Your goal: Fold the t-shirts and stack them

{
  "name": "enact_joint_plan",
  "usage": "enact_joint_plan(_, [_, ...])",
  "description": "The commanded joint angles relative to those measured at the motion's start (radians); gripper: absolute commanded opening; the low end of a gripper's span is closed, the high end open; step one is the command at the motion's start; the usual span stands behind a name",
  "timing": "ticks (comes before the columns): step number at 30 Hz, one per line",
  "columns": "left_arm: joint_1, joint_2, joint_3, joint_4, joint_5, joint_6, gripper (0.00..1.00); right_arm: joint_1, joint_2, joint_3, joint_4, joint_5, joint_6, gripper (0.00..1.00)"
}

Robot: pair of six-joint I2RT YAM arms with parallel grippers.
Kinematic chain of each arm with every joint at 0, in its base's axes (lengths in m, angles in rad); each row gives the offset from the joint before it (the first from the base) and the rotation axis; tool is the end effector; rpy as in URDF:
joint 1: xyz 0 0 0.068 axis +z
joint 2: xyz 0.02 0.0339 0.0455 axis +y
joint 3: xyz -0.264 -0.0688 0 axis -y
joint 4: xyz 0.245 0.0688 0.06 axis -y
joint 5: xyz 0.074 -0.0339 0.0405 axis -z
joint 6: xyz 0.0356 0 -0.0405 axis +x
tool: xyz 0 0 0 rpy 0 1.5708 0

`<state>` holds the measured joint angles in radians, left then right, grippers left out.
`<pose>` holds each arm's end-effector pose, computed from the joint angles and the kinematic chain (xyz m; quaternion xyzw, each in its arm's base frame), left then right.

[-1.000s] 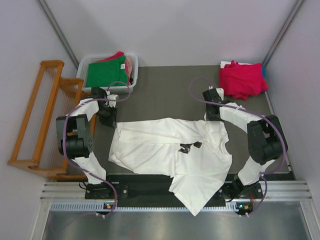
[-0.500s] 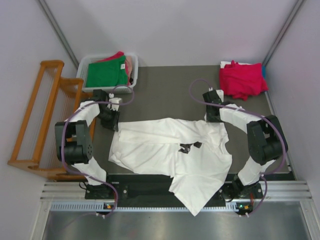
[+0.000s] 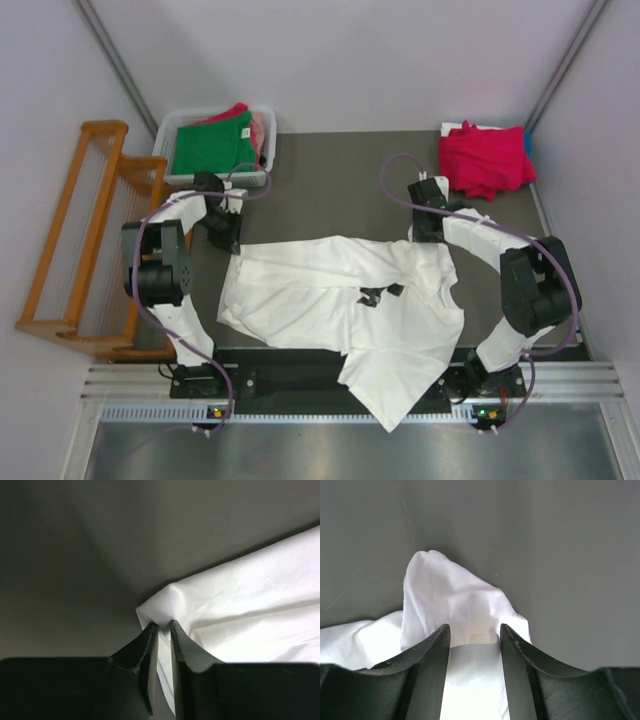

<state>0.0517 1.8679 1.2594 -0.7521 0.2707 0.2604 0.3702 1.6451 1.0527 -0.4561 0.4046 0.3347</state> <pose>0.3552 0.0088 0.1692 0.1167 0.9786 -0.1164 0.1235 0.3123 0.1062 0.1973 0.0351 0.9472 -0.0949 0.3044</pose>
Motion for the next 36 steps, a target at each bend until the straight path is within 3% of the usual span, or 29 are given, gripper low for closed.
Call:
enact_joint_plan(1, [-0.019, 0.013, 0.057, 0.033, 0.01, -0.023, 0.14, 0.009, -0.048, -0.007, 0.03, -0.004, 0.009, 0.44])
enact_joint_plan(3, [-0.019, 0.022, 0.06, 0.039, 0.007, -0.024, 0.0, 0.009, -0.05, -0.007, 0.03, -0.007, 0.01, 0.42])
enact_joint_plan(21, [-0.018, 0.054, 0.074, 0.097, -0.036, -0.056, 0.0, 0.013, -0.048, 0.009, 0.02, 0.02, 0.004, 0.34])
enact_joint_plan(26, [-0.009, 0.062, 0.064, 0.157, -0.14, -0.099, 0.0, 0.012, -0.041, 0.024, 0.02, 0.033, 0.006, 0.33])
enact_joint_plan(36, [0.142, 0.214, 0.247, 0.132, -0.126, -0.147, 0.0, 0.012, -0.051, 0.018, 0.011, 0.054, 0.003, 0.38])
